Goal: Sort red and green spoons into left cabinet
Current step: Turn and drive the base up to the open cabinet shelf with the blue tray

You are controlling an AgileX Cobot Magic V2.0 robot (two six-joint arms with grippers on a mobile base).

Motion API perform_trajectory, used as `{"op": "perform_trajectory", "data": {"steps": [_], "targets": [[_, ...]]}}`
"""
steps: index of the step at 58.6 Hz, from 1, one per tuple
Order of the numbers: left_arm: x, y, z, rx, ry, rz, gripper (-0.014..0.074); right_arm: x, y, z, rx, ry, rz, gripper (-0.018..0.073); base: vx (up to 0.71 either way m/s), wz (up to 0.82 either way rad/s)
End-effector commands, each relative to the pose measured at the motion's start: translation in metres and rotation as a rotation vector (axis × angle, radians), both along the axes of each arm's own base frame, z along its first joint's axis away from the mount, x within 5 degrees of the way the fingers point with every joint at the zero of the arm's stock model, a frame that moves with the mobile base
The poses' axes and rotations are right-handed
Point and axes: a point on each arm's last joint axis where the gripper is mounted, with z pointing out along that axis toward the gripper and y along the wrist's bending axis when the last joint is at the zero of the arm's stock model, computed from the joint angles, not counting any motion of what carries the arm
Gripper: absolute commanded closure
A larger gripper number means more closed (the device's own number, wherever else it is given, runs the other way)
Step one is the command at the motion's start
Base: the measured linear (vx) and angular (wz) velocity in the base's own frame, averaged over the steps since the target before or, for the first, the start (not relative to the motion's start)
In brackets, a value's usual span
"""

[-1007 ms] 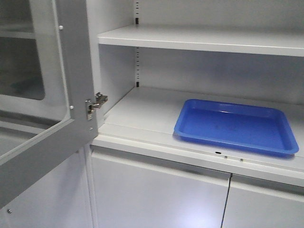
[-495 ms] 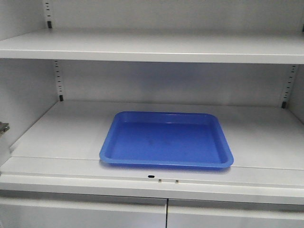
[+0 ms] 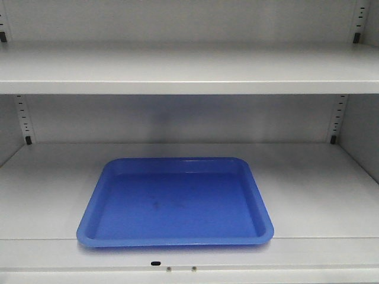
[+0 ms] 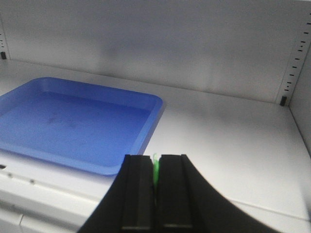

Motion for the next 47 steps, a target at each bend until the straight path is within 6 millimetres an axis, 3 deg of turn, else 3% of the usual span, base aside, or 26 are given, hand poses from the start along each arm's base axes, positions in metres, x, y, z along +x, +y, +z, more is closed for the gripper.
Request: {"op": "perform_trajectory", "data": {"steps": [1, 47], "targets": [[0.0003, 0.0034, 0.0147, -0.040, -0.077, 0.043, 0.0597, 0.0001, -0.0032, 0.0150, 0.027, -0.085, -0.039, 0.0562, 0.20, 0.02], [0.0003, 0.0034, 0.0147, -0.040, -0.077, 0.043, 0.0597, 0.0001, -0.0032, 0.0150, 0.027, -0.085, -0.039, 0.0562, 0.12, 0.02]]}}
